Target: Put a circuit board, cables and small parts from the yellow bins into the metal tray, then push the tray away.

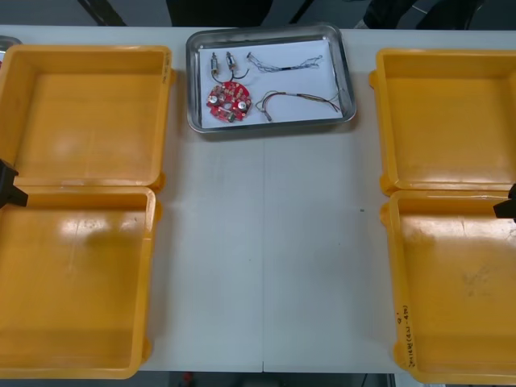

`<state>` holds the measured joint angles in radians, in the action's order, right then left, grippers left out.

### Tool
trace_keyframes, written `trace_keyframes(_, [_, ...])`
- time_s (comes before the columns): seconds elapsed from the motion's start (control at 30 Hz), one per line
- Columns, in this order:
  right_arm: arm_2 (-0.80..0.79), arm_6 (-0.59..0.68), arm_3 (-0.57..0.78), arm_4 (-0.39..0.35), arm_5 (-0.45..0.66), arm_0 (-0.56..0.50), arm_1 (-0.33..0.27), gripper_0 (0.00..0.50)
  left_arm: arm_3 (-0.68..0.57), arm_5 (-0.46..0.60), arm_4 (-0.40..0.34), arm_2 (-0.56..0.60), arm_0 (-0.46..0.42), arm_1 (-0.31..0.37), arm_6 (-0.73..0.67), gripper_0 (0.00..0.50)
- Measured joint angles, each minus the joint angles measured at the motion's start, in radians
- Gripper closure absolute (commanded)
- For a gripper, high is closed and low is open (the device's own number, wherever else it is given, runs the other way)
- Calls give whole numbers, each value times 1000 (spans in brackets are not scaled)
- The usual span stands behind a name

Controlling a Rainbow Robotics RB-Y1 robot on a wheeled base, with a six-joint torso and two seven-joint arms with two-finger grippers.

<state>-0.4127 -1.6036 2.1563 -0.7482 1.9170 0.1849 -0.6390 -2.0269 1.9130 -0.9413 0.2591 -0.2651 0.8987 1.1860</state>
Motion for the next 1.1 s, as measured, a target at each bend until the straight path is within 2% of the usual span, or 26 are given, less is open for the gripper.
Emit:
trace_keyframes(0.3, [-12, 8, 0, -15, 0, -71, 0, 0, 0, 0, 0, 0, 0, 0, 0, 0])
trace_keyframes(0.53, [-13, 167, 0, -25, 0, -99, 0, 0, 0, 0, 0, 0, 0, 0, 0, 0])
trace_keyframes(1.1, [-31, 167, 0, -33, 0, -119, 0, 0, 0, 0, 0, 0, 0, 0, 0, 0])
